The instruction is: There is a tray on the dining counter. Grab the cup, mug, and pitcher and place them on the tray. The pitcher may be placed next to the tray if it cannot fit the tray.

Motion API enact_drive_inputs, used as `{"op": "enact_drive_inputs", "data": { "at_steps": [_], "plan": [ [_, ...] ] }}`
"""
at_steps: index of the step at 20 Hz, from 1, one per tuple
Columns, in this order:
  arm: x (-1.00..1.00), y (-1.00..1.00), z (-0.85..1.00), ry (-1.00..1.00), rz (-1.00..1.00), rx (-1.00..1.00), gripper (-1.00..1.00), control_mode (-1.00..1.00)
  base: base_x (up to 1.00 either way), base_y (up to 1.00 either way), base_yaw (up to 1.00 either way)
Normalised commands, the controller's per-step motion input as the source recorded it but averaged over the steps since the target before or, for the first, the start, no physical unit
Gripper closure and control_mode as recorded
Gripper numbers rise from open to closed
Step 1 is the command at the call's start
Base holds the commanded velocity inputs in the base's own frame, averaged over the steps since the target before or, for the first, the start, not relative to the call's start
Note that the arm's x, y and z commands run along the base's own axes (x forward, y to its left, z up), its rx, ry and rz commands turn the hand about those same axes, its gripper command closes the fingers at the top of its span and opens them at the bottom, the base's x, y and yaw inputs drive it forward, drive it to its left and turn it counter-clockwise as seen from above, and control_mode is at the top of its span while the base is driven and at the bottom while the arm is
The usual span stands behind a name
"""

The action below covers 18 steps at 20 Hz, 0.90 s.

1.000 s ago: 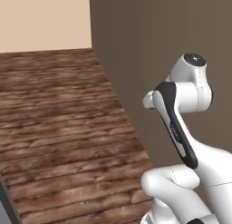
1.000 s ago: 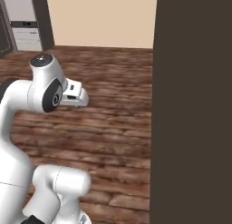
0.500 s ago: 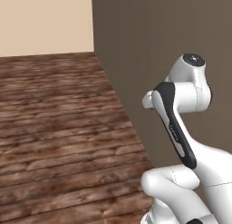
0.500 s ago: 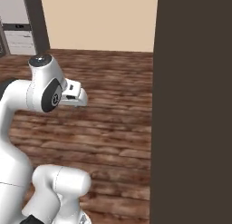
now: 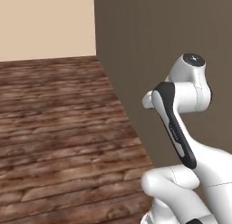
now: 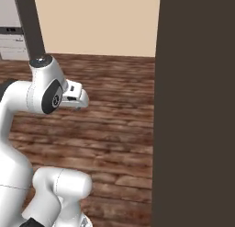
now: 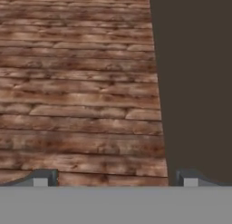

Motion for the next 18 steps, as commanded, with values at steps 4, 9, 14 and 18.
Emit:
{"op": "enact_drive_inputs", "data": {
  "at_steps": [4, 9, 14, 18],
  "plan": [
    [0.00, 0.00, 0.00, 0.00, 0.00, 0.00, -1.00, 1.00, 1.00, 0.00, -0.01],
    [0.00, 0.00, 0.00, 0.00, 0.00, 0.00, -1.00, 1.00, 1.00, 0.00, -0.03],
    [0.00, 0.00, 0.00, 0.00, 0.00, 0.00, -1.00, 1.00, 1.00, 0.13, 0.29],
    [0.00, 0.00, 0.00, 0.00, 0.00, 0.00, -1.00, 1.00, 0.84, 0.00, 0.58]
  ]
}}
